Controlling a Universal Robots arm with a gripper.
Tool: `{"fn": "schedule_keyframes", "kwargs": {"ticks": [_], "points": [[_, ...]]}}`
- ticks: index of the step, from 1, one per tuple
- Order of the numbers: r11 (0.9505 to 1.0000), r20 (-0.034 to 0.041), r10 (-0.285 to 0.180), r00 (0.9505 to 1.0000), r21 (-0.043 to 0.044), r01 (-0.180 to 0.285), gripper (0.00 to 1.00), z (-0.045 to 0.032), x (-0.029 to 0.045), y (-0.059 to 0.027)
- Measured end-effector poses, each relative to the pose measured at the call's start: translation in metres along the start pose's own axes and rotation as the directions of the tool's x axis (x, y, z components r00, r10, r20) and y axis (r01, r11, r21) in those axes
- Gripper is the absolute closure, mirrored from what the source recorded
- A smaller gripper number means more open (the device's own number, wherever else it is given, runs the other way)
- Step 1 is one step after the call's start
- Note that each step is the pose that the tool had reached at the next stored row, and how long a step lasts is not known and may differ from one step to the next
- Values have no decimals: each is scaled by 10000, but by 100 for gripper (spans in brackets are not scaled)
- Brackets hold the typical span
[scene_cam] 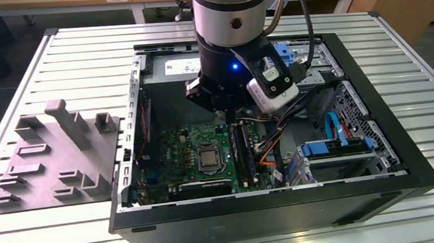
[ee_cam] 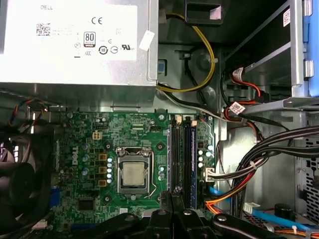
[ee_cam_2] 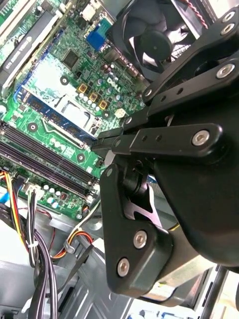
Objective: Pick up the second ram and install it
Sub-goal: 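Insert the second ram into the second slot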
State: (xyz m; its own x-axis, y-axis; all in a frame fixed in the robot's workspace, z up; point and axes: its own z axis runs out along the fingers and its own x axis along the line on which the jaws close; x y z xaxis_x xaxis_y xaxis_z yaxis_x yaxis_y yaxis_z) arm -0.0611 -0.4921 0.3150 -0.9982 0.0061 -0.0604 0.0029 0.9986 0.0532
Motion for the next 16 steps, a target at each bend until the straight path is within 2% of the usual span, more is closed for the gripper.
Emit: {"fn": "schedule_keyframes", "kwargs": {"ticks": [4, 7, 16], "points": [[10000, -1, -1, 10000, 3, 1, 88, 15, -54, -1], [10000, -2, -1, 10000, 4, 1, 88, 33, -63, -1], [10000, -1, -4, 10000, 3, 4, 88, 186, -56, -14]]}}
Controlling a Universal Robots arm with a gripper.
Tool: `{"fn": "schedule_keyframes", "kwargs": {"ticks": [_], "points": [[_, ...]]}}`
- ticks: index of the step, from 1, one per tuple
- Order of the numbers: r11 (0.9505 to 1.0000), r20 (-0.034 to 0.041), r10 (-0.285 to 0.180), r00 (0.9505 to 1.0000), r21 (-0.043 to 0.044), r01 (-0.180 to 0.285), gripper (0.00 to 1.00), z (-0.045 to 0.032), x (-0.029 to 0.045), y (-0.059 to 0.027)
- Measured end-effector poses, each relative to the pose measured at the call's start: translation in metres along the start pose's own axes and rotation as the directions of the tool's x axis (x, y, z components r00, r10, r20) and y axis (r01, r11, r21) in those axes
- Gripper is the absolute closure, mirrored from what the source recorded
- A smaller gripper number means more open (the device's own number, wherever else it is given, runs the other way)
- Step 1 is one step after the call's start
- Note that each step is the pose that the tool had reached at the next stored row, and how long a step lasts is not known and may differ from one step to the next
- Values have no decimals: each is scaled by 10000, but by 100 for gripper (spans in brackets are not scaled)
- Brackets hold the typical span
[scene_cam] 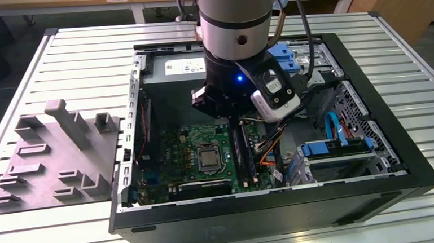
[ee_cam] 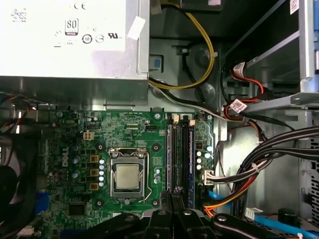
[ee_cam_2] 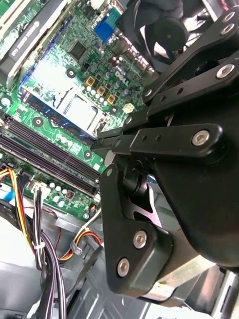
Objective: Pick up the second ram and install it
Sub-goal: 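Insert the second ram into the second slot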
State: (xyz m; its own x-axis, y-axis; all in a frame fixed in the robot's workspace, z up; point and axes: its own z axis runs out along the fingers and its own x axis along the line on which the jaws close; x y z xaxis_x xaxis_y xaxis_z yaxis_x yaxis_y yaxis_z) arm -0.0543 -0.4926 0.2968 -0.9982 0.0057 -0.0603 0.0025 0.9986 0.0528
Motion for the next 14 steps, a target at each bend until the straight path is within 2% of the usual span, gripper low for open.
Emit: {"fn": "schedule_keyframes", "kwargs": {"ticks": [3, 9, 14], "points": [[10000, 0, 0, 10000, 1, 0, 88, 38, 2, -6], [10000, 1, 0, 10000, -2, 0, 88, 45, 2, -6], [10000, 0, 0, 10000, -2, 0, 88, 113, 6, -10]]}}
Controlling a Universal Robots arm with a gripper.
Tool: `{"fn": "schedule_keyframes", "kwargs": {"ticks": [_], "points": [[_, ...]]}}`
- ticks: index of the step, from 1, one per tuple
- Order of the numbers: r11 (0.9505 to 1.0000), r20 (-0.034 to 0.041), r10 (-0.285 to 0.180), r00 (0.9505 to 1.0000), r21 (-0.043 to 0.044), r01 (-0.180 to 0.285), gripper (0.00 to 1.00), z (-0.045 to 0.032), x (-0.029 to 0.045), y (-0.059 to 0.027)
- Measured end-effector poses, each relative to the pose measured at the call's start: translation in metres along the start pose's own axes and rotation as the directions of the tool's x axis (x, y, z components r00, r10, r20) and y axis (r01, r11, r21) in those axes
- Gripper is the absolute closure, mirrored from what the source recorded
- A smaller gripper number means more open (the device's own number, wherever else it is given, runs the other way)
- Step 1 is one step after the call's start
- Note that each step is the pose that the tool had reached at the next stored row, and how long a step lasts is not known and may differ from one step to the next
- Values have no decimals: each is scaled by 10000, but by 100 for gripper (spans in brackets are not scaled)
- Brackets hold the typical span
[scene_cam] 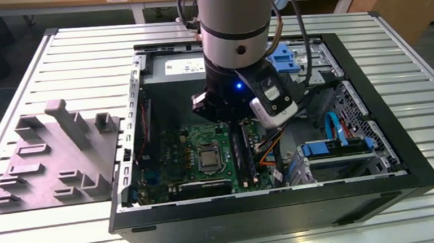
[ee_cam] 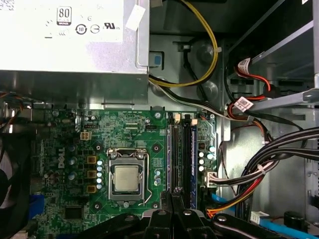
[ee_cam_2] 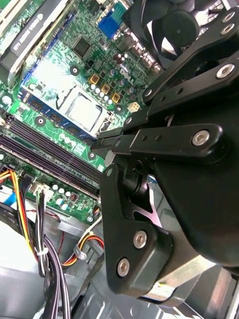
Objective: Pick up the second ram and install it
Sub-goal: 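Insert the second ram into the second slot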
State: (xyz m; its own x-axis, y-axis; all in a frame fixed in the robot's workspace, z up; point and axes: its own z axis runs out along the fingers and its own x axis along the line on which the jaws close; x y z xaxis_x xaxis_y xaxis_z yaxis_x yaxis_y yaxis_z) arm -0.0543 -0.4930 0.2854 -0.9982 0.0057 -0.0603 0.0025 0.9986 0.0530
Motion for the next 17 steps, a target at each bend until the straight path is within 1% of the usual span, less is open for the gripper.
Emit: {"fn": "schedule_keyframes", "kwargs": {"ticks": [4, 13, 17], "points": [[10000, -2, -2, 10000, 2, 2, 88, 39, -10, -3], [10000, -12, 1, 10000, 1, -1, 88, 100, -139, -15], [10000, -12, 2, 10000, 2, -2, 88, 139, -162, -18]]}}
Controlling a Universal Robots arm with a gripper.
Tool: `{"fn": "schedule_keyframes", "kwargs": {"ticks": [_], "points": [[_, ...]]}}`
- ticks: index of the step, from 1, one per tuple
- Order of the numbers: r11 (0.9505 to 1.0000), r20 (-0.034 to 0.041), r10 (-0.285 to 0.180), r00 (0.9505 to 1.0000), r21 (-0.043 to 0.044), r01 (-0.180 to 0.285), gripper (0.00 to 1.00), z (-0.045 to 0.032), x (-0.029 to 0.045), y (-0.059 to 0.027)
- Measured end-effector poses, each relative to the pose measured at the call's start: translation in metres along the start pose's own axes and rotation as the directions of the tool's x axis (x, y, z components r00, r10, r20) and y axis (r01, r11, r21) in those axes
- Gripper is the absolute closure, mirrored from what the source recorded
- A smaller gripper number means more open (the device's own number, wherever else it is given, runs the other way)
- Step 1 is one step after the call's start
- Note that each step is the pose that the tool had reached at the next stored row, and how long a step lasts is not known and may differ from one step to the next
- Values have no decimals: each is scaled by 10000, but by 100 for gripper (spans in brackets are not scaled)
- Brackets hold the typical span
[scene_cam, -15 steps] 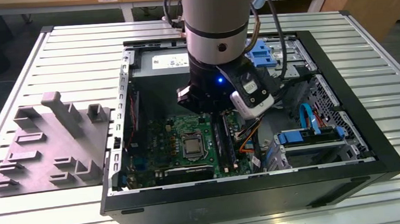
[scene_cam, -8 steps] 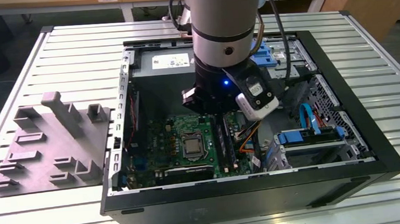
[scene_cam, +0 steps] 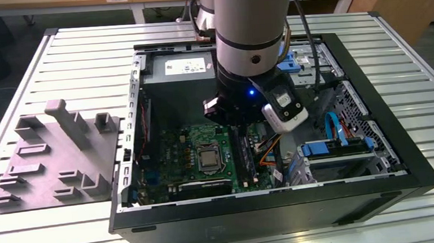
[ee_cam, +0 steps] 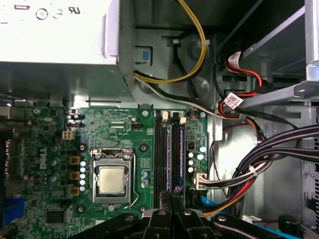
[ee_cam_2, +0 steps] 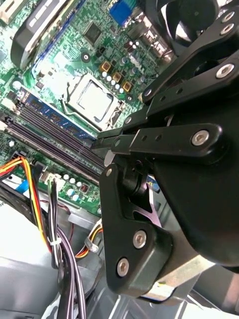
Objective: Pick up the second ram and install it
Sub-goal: 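Insert the second ram into the second slot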
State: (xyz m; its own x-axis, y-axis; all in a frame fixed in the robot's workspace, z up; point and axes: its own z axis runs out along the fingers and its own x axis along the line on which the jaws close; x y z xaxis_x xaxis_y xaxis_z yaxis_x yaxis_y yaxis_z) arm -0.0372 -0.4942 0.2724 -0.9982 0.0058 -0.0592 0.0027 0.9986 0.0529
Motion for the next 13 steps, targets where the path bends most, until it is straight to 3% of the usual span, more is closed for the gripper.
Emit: {"fn": "schedule_keyframes", "kwargs": {"ticks": [13], "points": [[10000, 0, 1, 10000, -1, -1, 88, 200, 3, -11]]}}
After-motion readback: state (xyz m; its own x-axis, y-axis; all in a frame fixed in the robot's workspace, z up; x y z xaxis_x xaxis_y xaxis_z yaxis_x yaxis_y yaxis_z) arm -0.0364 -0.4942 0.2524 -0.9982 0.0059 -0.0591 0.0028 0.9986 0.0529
